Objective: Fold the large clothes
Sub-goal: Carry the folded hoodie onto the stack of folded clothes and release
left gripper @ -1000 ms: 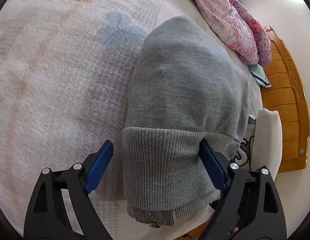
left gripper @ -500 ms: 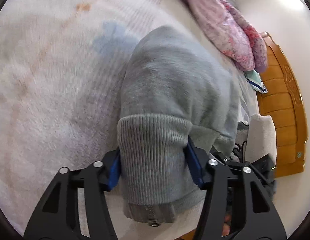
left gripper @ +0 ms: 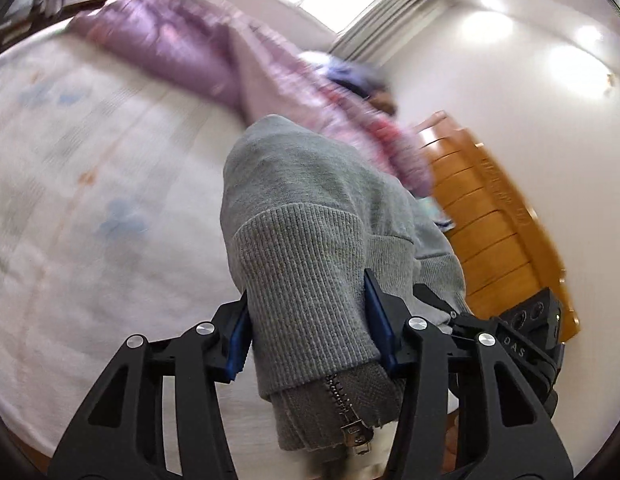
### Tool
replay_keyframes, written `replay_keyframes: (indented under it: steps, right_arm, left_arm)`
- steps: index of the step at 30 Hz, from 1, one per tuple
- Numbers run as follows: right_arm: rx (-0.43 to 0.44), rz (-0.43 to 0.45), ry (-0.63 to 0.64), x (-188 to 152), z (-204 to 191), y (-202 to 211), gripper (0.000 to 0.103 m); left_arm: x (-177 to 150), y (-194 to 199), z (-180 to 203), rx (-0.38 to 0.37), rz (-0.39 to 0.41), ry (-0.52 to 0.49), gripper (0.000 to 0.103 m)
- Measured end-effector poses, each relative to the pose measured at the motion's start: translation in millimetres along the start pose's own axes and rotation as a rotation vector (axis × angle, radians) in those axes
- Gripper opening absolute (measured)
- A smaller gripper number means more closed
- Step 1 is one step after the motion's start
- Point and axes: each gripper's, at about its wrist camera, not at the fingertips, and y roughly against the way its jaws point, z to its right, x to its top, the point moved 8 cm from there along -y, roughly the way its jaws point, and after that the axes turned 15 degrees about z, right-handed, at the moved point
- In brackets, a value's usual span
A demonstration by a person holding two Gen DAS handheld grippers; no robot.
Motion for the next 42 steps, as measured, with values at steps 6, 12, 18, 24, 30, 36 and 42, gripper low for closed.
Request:
replay_keyframes:
  steps: [6, 12, 18, 24, 30, 36, 42]
  right_arm:
    - [-0.062, 0.086, 0.104, 85, 35, 83, 0.016]
    - [-0.283, 0.022, 0.060, 97, 146, 115, 0.016]
    - [-0.423, -0.082, -0.040, 60, 231, 114, 0.027]
    - [-0.655, -0.065, 0.150, 70, 226, 150, 0.057]
    - [-0.625, -0.068, 0.401, 65, 176, 160, 0.057]
    - [-0.542, -0.234, 0.425, 5, 184, 106, 0.063]
    - [-0.585, -0.227, 0.376, -8, 174, 122, 0.065]
  left_arm:
    - [-41, -28, 108, -0.114, 0.037, -0.008, 0.050]
    - [-140, -86, 152, -0.057, -0.087, -0.091, 0.050]
    - [-208, -103, 137, 0.036, -0.162, -0.191, 0.058]
    - [-202, -81, 124, 0.099, -0.096, -0.248, 0.082]
    - [-182, -53, 113, 0.145, -0.086, -0.269, 0.089]
    - [-157, -51, 81, 0.238, -0.104, -0.250, 0.090]
    - [-129, -40, 50, 0.322, -0.154, -0.263, 0.090]
